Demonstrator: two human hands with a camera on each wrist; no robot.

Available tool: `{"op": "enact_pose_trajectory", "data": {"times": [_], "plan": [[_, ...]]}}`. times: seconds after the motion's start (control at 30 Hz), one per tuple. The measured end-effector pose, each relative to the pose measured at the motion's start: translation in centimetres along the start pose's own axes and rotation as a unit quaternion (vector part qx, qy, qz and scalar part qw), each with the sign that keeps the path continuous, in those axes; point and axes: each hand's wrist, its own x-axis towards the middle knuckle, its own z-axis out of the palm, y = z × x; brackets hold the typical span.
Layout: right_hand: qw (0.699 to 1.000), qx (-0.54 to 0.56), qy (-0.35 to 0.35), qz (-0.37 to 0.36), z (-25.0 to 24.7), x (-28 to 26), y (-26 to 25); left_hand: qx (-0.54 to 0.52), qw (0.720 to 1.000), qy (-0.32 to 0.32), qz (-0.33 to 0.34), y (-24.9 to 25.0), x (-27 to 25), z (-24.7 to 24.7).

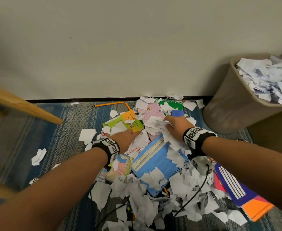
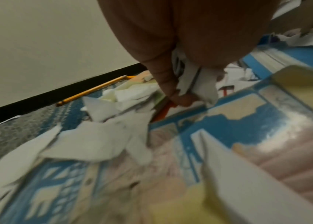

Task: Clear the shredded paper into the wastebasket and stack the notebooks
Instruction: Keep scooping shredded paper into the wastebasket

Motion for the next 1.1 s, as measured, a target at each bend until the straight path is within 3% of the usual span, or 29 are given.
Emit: {"op": "enact_pose_trajectory", "data": {"times": [0.27, 0.47, 0.77, 0.93, 1.1], "plan": [[1.0, 0.008, -0.008, 0.006, 0.4, 1.0, 1.8, 0.061, 0.998, -0.008, -0.011, 2.1, 2.7, 0.9], [1.0, 0.0, -0.028, 0.012, 0.9, 1.1, 1.9, 0.022, 1.0, 0.017, 0.0, 1.9, 3.0, 1.0], [1.0, 0.016, -0.003, 0.0, -0.7, 0.8, 0.9, -0.091, 0.99, 0.078, -0.079, -0.4, 1.5, -1.1], [0.992, 0.079, 0.094, -0.019, -6.3, 0.6, -1.2, -0.155, 0.958, 0.223, -0.089, 0.0, 2.0, -6.0], [0.941, 0.144, 0.305, -0.017, -17.5, 0.3, -1.3, -0.185, 0.914, 0.36, -0.039, 4.7, 3.5, -14.0]]}}
